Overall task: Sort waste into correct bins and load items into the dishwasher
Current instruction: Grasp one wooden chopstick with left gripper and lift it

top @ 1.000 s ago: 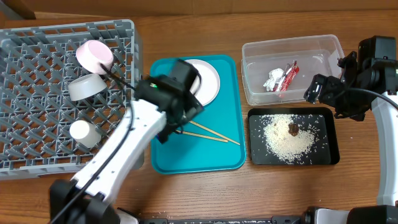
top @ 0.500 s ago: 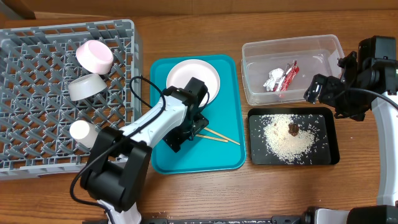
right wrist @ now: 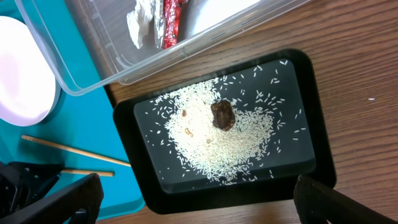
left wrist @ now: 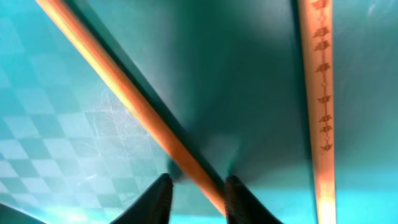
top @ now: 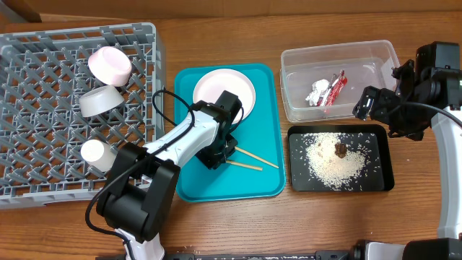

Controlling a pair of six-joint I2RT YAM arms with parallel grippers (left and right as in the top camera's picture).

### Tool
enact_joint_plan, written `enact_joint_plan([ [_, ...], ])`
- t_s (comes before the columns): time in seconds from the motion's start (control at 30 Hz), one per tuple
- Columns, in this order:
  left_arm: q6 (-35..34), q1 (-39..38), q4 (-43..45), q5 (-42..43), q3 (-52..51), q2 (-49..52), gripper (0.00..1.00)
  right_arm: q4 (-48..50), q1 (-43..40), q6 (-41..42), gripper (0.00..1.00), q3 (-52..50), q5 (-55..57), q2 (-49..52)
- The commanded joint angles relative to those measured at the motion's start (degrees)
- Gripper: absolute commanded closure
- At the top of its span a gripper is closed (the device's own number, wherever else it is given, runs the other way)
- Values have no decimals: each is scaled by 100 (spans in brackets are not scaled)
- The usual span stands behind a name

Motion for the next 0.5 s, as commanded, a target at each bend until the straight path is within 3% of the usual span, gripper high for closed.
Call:
enact_joint_plan([
  [0.0, -24, 0, -55, -17, -35, 46, 78, -2, -13, -7, 0, 146, 52, -48],
  [0.47, -24, 15, -177, -31, -35, 46, 87, -7, -13, -7, 0, 146, 55, -48],
])
